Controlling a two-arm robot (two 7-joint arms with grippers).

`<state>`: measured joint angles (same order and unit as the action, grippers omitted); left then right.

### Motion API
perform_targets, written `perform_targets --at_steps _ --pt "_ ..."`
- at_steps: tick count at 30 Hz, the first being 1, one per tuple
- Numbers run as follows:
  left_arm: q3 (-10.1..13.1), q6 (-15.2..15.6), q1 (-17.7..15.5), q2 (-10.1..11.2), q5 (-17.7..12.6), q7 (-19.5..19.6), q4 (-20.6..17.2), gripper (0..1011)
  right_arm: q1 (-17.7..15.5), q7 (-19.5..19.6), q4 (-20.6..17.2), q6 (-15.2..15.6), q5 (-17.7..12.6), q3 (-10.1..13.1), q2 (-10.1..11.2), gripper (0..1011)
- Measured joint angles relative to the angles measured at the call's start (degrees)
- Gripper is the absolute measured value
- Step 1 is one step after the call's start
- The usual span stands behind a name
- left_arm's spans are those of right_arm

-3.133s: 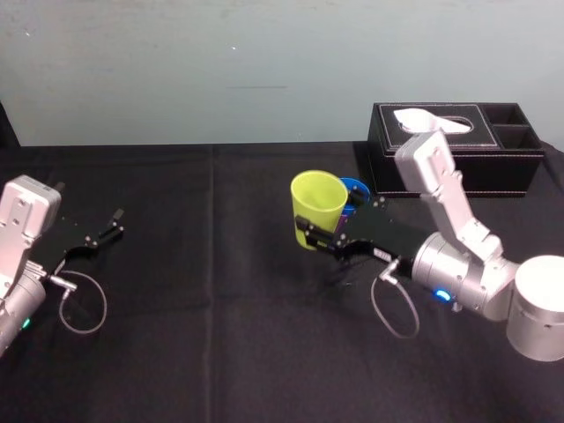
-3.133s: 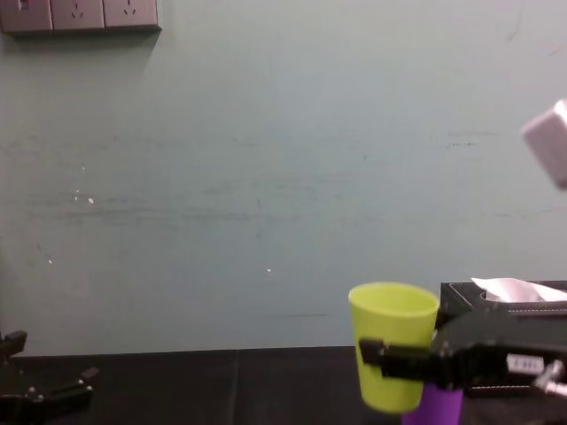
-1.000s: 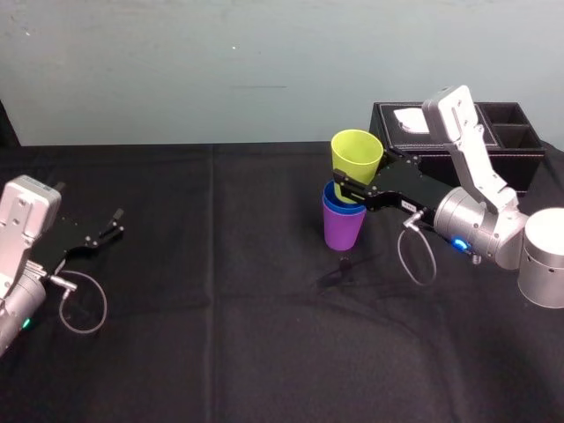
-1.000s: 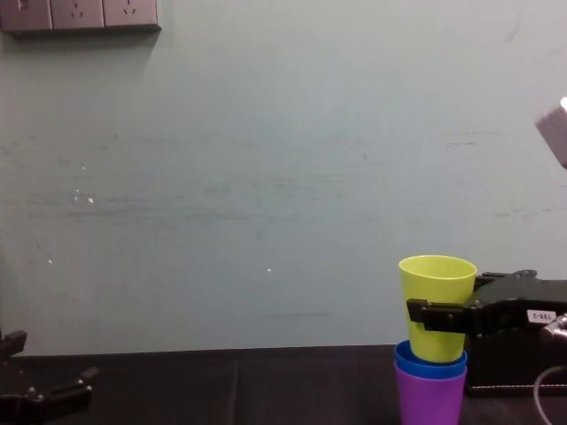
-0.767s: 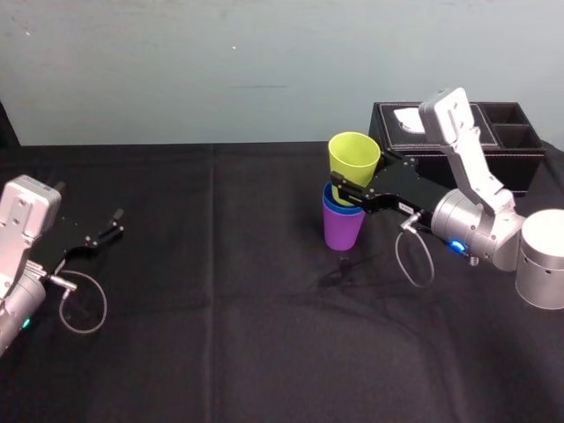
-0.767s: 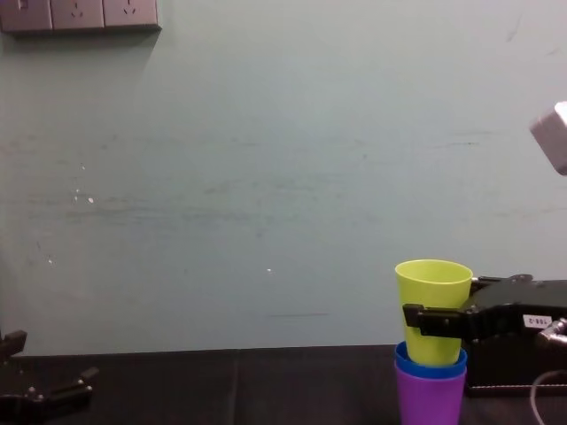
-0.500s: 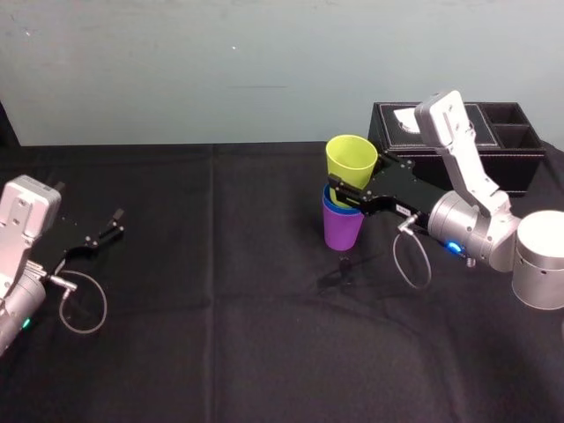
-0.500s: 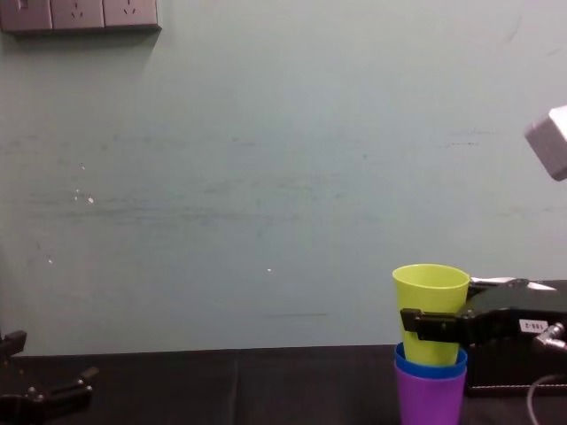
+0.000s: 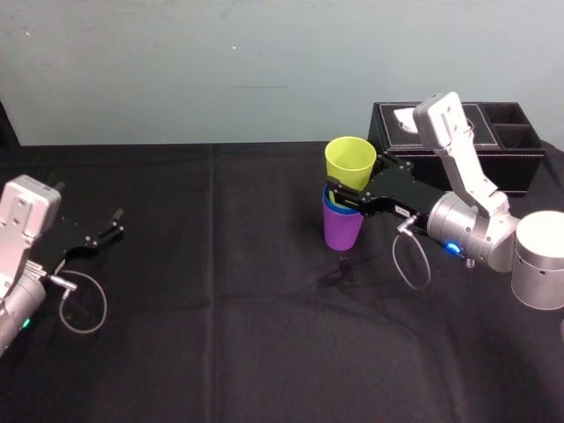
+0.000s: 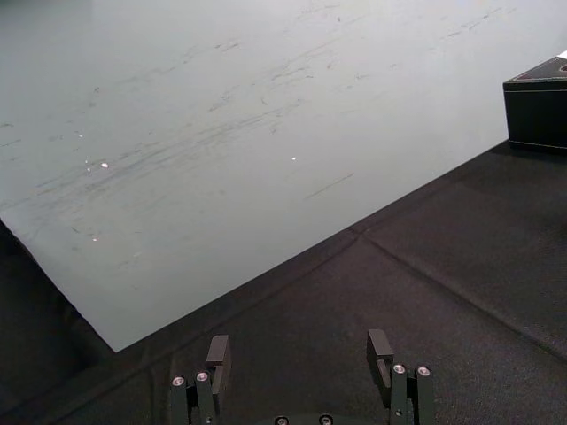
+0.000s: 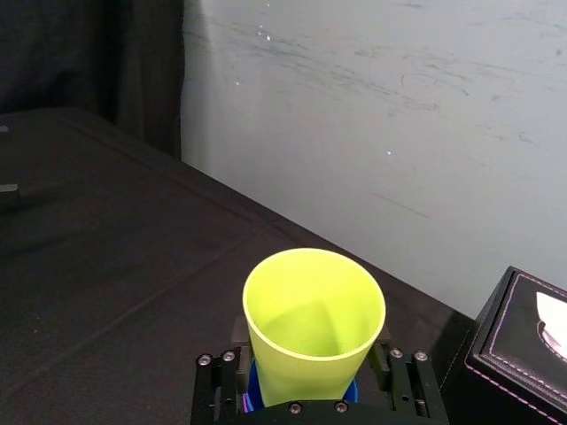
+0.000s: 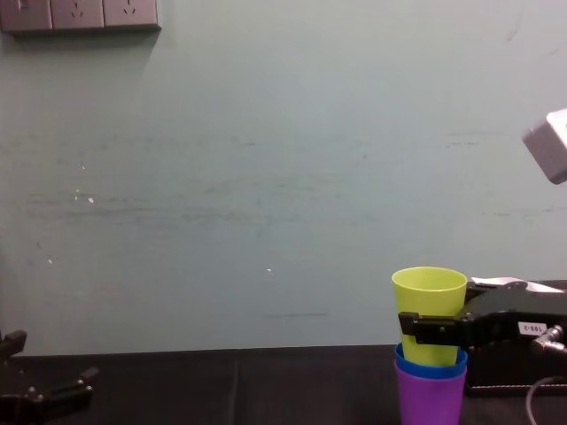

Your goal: Stack the three plastic cups sequentially using one hand.

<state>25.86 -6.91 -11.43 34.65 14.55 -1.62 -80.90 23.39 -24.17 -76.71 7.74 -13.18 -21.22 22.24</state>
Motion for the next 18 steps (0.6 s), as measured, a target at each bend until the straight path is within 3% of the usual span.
perform_targets --at_steps 9,18 --pt "0.0 0.0 0.0 0.0 0.0 0.0 0.0 1010 0.0 0.1 -0.1 0.0 0.0 0.1 0.0 996" --pt "0.0 0.0 0.0 0.0 0.0 0.0 0.0 1010 -0.1 0.1 -0.2 0.1 -0.1 0.1 0.1 1004"
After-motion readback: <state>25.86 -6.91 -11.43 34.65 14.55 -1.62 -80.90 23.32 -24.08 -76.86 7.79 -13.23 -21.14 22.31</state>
